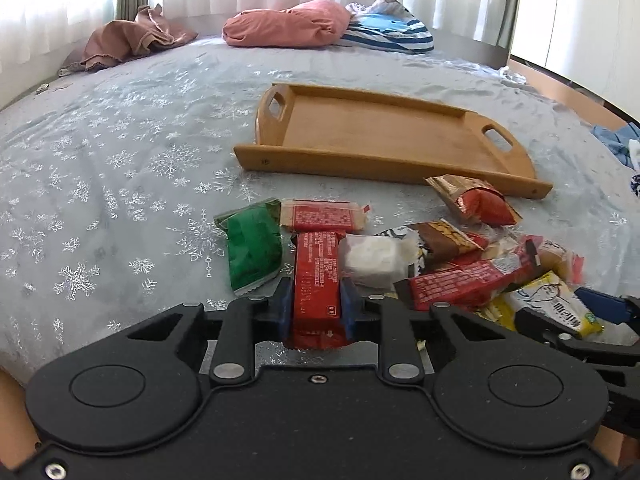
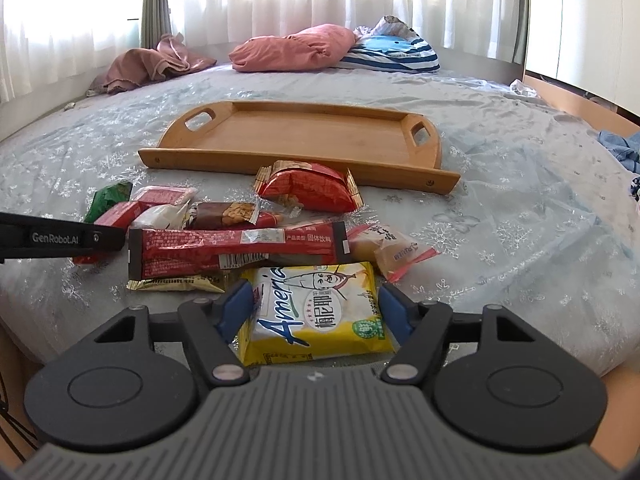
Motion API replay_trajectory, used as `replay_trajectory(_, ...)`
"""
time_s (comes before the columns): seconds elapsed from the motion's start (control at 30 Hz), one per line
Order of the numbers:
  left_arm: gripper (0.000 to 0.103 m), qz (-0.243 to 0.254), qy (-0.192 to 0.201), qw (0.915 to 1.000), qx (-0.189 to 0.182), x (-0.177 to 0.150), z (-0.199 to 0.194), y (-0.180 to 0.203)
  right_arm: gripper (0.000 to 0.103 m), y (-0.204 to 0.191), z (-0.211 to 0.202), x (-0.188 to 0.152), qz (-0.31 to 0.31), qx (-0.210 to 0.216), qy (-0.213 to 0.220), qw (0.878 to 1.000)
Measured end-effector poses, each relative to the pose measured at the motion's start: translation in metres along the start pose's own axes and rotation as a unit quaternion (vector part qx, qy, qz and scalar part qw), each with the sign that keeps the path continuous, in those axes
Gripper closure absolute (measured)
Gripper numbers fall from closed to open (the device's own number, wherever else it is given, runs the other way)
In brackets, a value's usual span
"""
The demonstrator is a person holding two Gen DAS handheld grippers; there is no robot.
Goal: Organize snacks
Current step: 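Grasp the red bar with the left tool while the right tool grasps the yellow Amerie pack, then carry the red bar and yellow pack onto the wooden tray with both tools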
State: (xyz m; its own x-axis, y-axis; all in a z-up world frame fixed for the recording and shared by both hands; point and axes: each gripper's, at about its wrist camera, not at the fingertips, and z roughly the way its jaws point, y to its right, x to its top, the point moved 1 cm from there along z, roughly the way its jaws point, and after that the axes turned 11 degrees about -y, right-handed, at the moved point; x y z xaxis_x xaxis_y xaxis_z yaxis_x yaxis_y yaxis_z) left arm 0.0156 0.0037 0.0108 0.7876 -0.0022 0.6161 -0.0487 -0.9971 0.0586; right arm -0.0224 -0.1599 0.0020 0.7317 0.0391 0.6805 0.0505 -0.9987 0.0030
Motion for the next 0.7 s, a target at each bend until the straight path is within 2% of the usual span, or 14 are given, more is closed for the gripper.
replay_trajectory(0.07, 0.080, -0.001, 0.001, 1.0000, -0.001, -0.001, -0.003, 0.001, 0.026, 0.001, 0.002, 0.000, 0.003, 0.003, -0.003, 1.000)
replay_trajectory(0.27, 0.080, -0.003, 0.004, 1.0000, 0.003, 0.000, -0.013, 0.002, 0.043, 0.004, -0.002, 0.001, 0.015, 0.018, -0.002, 1.000)
replay_trajectory(0.37, 0.080, -0.005, 0.013, 0.9999, -0.001, 0.001, -0.020, 0.002, 0.048, 0.004, -0.007, 0.001, 0.016, 0.018, 0.000, 1.000)
replay_trajectory(0.7, 0.080, 0.002, 0.035, 0.9994, -0.006, 0.009, -0.035, 0.009, 0.050, 0.012, -0.026, 0.003, 0.030, 0.011, 0.015, 0.999)
